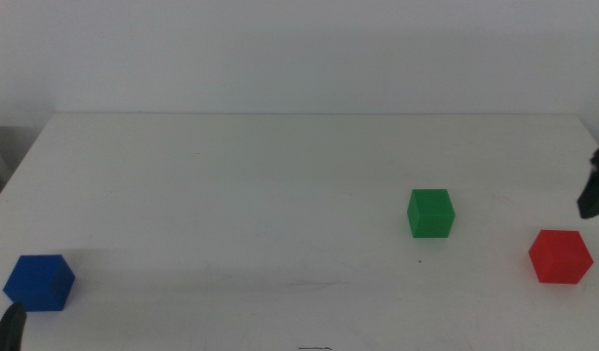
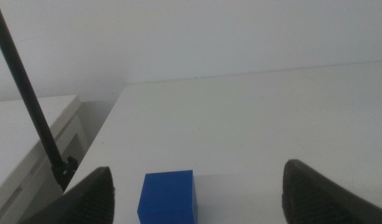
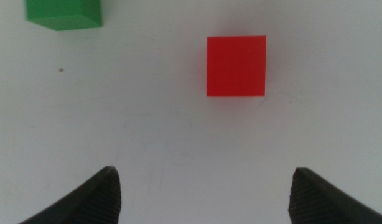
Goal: Stack red cubes first, then green, then blue cubes in a specific spot.
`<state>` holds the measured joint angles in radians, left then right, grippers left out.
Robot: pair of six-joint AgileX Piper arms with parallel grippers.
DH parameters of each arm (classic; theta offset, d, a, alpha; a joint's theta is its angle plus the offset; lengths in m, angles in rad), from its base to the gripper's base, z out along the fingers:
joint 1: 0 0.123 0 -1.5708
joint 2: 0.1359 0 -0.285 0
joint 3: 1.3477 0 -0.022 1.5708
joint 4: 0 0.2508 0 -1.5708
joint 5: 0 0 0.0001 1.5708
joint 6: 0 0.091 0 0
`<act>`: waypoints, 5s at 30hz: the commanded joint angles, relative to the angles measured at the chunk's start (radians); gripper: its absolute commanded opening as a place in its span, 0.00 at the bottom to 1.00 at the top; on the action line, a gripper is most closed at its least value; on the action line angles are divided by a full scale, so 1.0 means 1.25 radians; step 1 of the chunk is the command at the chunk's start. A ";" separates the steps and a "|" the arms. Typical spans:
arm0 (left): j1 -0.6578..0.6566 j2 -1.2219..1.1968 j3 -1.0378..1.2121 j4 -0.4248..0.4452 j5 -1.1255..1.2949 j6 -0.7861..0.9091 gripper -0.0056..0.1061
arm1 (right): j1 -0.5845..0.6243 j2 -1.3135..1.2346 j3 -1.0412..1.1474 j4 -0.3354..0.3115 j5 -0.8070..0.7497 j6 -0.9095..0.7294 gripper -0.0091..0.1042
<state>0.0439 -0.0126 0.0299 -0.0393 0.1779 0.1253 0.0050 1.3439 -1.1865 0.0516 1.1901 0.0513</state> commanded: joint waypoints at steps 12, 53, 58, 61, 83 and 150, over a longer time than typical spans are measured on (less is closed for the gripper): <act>-0.001 -0.017 -0.003 -0.012 -0.067 -0.008 0.86 | -0.016 0.186 -0.040 -0.021 -0.078 -0.097 0.79; -0.001 -0.017 -0.003 -0.012 -0.067 -0.008 0.86 | -0.040 0.409 -0.040 -0.036 -0.234 -0.083 0.52; -0.001 -0.017 -0.003 -0.012 -0.067 -0.008 0.86 | -0.038 0.393 -0.042 -0.046 -0.211 -0.036 0.15; -0.001 -0.017 -0.003 -0.012 -0.067 -0.008 0.86 | -0.028 0.351 -0.043 -0.048 -0.190 0.027 0.07; -0.001 -0.017 -0.003 -0.012 -0.067 -0.008 0.86 | 0.479 0.410 -0.373 -0.152 0.009 0.492 0.07; -0.001 -0.017 -0.003 -0.012 -0.067 -0.008 0.86 | 0.598 0.390 -0.535 -0.196 0.028 0.517 0.91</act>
<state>0.0439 -0.0134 0.0299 -0.0393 0.1779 0.1253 0.7726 1.9173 -1.8251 -0.1428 1.2033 0.7116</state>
